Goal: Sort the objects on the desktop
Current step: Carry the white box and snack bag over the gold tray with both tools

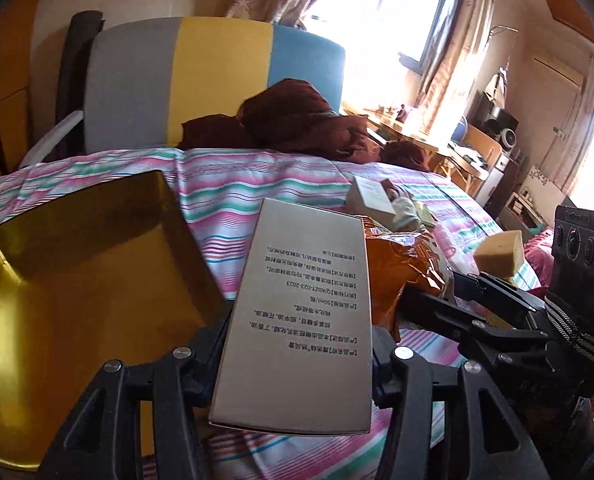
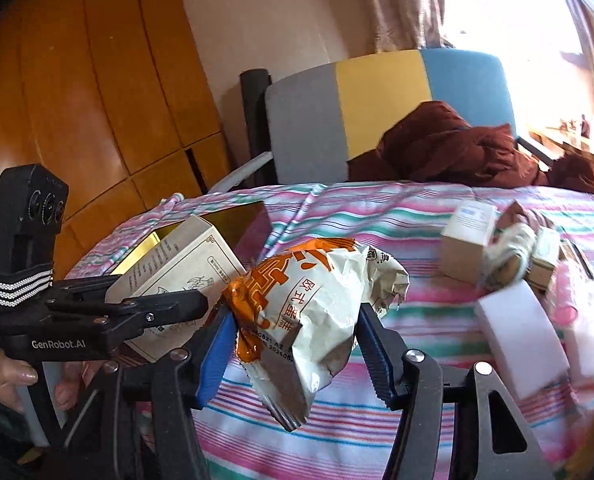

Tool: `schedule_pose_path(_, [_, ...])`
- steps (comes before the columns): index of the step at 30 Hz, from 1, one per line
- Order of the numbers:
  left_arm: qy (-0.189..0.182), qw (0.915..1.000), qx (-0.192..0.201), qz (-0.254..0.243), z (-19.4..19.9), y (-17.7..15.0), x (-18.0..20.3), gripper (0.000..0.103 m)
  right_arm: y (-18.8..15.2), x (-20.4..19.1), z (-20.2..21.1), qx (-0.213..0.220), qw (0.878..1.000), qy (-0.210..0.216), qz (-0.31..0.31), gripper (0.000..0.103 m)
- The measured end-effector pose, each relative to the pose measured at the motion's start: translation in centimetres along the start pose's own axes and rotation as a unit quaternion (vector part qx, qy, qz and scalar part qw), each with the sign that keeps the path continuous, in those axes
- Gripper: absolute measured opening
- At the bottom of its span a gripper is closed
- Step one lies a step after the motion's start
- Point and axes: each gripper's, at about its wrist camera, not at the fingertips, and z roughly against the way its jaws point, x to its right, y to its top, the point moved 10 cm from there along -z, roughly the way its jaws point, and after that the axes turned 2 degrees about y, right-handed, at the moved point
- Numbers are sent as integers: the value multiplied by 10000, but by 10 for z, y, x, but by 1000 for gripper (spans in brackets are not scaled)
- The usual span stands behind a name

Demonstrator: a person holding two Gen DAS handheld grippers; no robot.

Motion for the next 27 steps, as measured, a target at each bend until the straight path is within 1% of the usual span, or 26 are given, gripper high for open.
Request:
schedule_pose_path(2, [256, 9995, 110, 157, 11, 7, -30, 55, 13, -21, -16, -40, 9995, 188, 252, 60])
schedule_pose_path(5, [697, 9968, 171, 351, 22, 15, -80, 55, 36, -51, -41, -98, 9971, 488, 568, 60])
schedule_pose_path(8, [1062, 9925, 106, 591, 25, 20, -130, 55, 53, -75, -74, -283, 9938, 702, 816, 60])
schedule_pose_path(12, [1417, 9850, -178, 974, 18, 20, -195, 55, 62, -93, -122, -700, 9887, 874, 996, 60])
schedule_pose_path(15, [1514, 9796, -423, 1254, 10, 16, -233, 55, 62, -100, -154, -1026, 9839, 915, 1142, 60])
schedule_pose_path(18, [1636, 9733, -635, 1477, 1, 13, -262, 55, 59, -105, -178, -1318, 9784, 877, 1332, 60])
schedule_pose_path(20, [1614, 9720, -679, 1567, -4, 13, -274, 55, 56, -105, -192, -1486, 9745, 816, 1468, 60])
schedule_pose_path(27, [1773, 9669, -928, 1583, -26, 15, -292, 55, 54, -97, -225, -1797, 9681, 508, 1669, 60])
